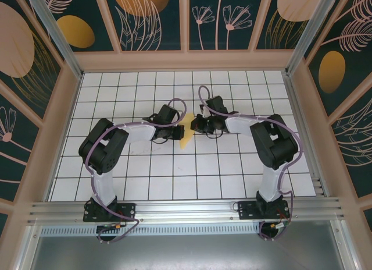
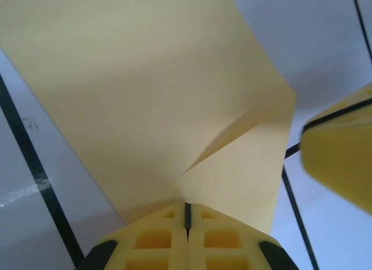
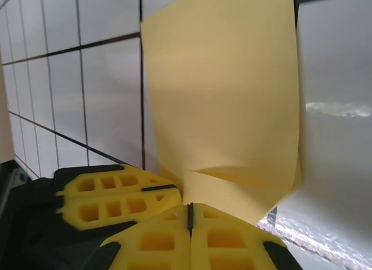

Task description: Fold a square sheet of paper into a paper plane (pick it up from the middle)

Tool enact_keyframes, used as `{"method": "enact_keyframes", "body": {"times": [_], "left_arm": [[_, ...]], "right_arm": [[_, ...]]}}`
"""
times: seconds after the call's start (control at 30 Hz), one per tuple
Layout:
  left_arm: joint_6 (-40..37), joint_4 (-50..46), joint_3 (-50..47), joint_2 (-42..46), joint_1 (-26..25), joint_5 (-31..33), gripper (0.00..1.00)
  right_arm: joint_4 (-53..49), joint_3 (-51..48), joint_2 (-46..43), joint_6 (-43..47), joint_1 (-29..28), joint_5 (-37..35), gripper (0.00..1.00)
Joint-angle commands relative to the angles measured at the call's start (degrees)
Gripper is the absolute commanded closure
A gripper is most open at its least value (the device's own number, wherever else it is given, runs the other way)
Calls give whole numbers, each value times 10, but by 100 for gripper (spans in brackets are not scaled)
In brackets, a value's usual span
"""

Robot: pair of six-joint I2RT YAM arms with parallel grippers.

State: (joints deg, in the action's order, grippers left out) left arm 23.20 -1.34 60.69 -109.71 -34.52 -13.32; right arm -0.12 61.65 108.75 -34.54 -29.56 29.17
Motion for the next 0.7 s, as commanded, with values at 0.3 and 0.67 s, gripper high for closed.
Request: {"method": "enact_keyframes", "body": {"times": [0.3,0.67], "left_arm": [[118,38,-23,55,1,-13,99],[361,248,-206,167,-1,-88,100]], "right_arm": [[20,0,49,-53,-6,0,99],[65,-45,22,-188,-32,-6,99]]}}
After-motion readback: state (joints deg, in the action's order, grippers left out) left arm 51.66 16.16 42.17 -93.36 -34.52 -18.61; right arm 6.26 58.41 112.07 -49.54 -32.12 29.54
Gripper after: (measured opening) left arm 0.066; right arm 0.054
